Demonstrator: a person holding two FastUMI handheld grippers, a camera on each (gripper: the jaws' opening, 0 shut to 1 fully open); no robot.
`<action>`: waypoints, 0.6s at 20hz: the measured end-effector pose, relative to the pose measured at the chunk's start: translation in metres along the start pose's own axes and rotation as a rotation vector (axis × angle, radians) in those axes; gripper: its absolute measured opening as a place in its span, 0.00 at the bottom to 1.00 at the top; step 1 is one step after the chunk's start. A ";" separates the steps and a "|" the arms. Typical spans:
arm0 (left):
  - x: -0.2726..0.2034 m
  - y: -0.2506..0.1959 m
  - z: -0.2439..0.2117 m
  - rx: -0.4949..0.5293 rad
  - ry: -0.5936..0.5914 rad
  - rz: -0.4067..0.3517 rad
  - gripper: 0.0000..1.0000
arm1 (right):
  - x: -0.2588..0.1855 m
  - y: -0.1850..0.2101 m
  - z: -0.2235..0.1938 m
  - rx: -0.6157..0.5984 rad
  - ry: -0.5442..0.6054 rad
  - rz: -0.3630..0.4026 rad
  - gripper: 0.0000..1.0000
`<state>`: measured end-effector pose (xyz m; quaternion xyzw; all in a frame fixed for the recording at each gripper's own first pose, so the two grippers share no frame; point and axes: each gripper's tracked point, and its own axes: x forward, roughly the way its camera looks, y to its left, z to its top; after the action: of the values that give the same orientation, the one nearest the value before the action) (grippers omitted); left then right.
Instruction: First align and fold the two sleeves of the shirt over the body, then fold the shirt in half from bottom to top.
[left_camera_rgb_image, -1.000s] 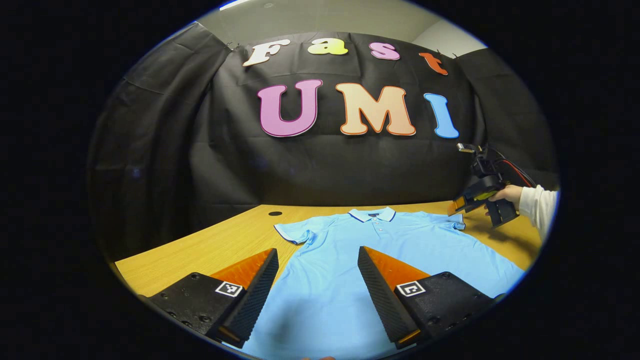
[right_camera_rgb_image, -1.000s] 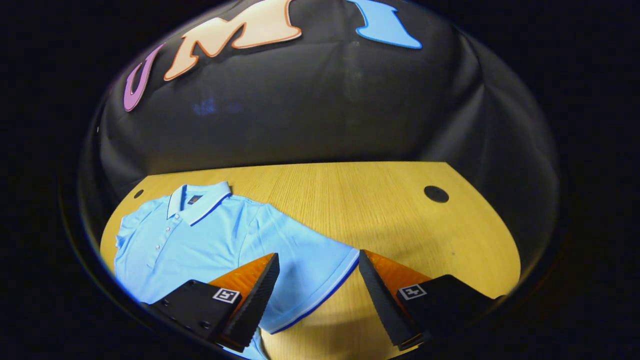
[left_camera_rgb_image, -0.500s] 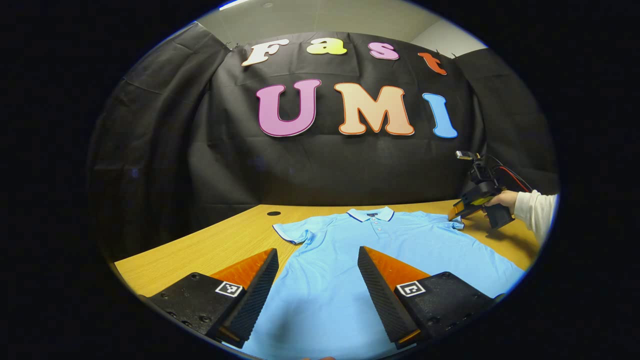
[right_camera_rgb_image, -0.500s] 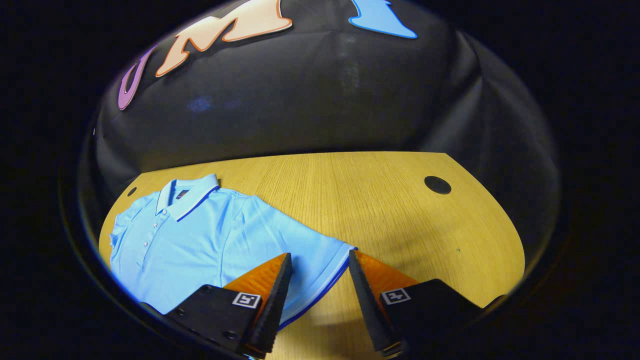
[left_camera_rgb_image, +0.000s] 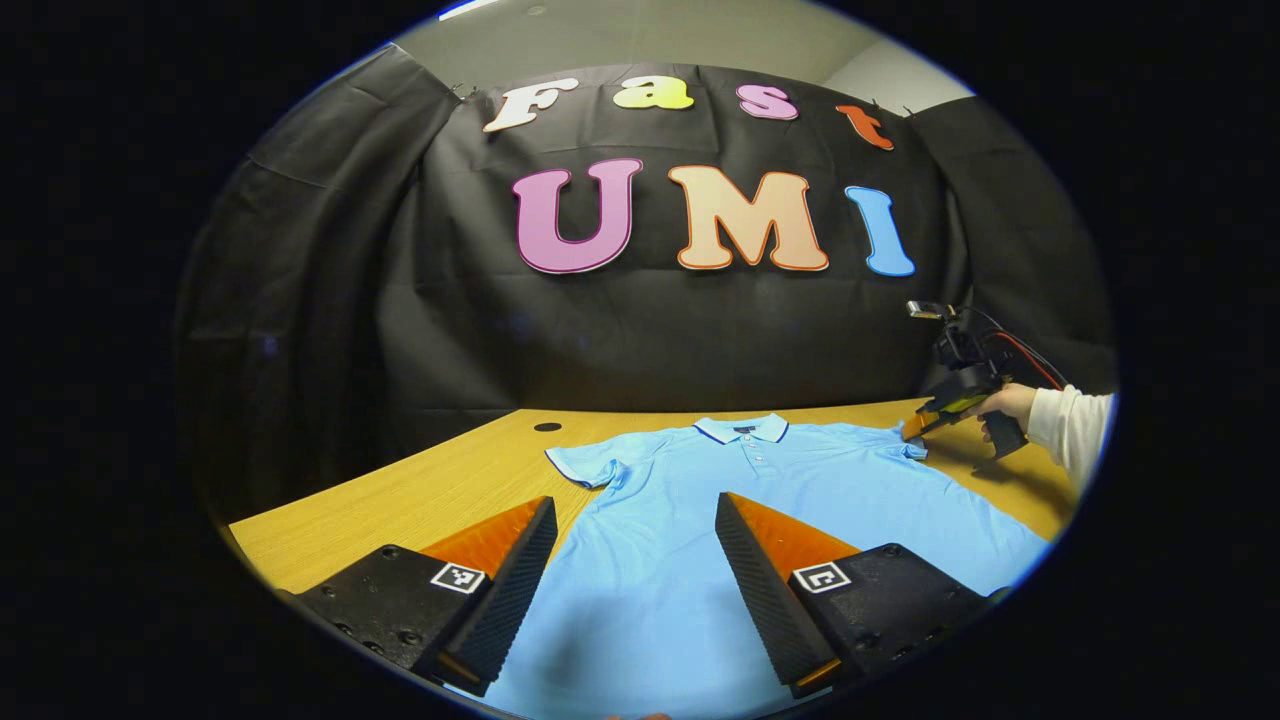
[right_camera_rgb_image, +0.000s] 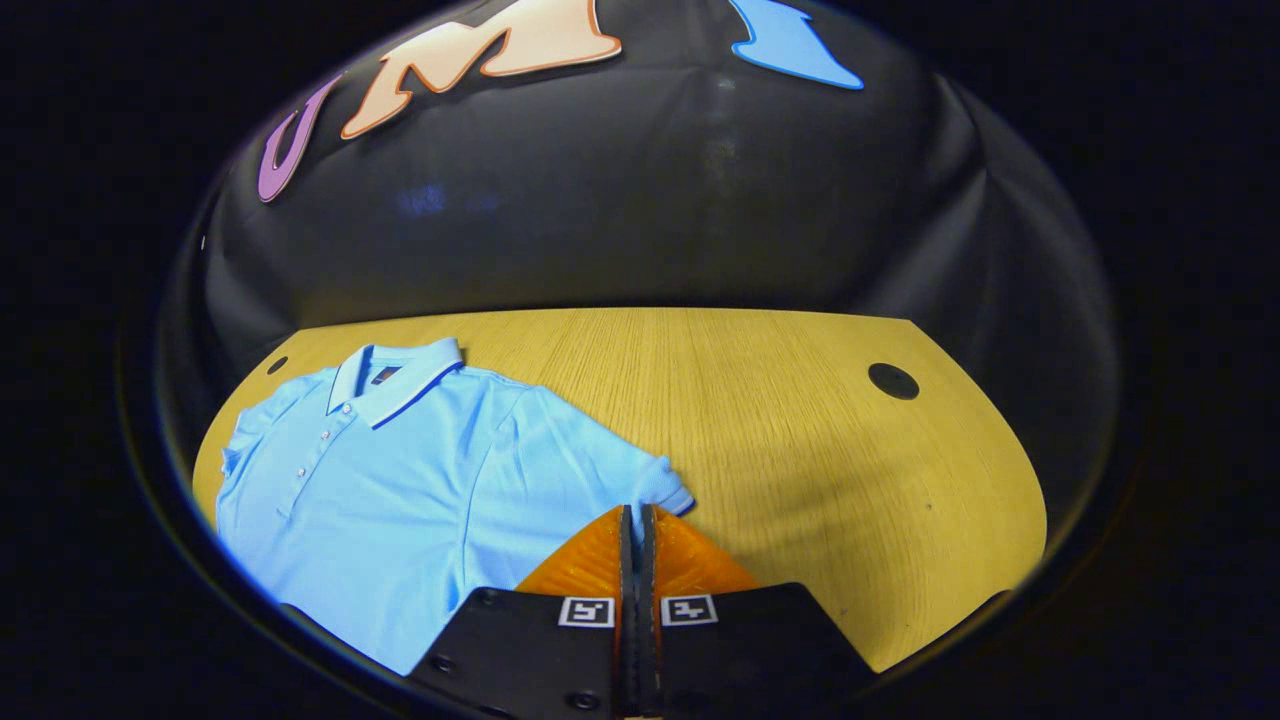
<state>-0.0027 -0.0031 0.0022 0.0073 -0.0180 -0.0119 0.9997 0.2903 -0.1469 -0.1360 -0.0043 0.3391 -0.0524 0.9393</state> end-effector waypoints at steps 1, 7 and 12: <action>0.000 0.000 0.000 0.000 0.000 0.000 0.95 | -0.001 0.000 0.001 -0.006 -0.004 -0.004 0.02; -0.001 -0.001 0.002 0.000 0.000 0.000 0.95 | -0.024 0.039 0.038 0.040 -0.103 0.069 0.03; -0.001 0.000 0.001 0.000 0.001 -0.001 0.95 | -0.048 0.109 0.056 0.082 -0.149 0.253 0.02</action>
<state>-0.0033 -0.0035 0.0033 0.0072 -0.0176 -0.0126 0.9997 0.3003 -0.0357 -0.0670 0.0727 0.2640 0.0530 0.9603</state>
